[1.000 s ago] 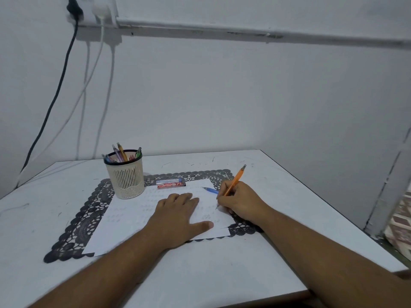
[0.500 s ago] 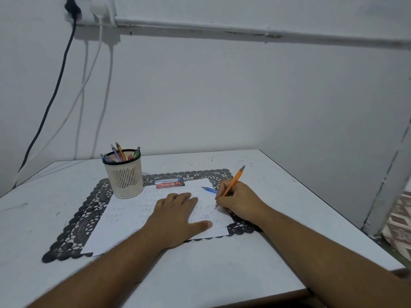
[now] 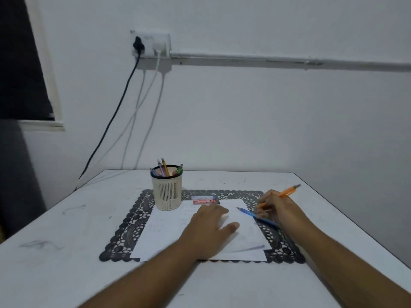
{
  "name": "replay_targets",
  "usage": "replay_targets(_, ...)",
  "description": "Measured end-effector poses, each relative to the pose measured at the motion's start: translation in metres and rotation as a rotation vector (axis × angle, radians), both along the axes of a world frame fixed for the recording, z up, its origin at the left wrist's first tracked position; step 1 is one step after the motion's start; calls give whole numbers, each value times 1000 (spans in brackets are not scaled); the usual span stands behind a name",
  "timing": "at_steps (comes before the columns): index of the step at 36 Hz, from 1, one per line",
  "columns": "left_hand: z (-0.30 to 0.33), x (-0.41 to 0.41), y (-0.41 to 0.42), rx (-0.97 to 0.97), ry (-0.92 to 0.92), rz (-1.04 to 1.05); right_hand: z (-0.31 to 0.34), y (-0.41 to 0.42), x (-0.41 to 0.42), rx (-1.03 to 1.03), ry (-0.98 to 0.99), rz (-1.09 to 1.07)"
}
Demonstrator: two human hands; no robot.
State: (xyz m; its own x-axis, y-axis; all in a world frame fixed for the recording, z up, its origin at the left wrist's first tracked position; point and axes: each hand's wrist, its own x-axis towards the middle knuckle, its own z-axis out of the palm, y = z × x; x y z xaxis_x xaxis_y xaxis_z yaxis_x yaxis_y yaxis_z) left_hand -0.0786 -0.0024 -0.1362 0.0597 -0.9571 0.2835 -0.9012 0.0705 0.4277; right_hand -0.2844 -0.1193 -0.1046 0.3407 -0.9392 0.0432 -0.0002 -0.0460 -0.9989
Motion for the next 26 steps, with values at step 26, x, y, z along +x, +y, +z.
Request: replay_targets(26,-2,113,-19,-362,515,683,102,23,228,-822,180,-36)
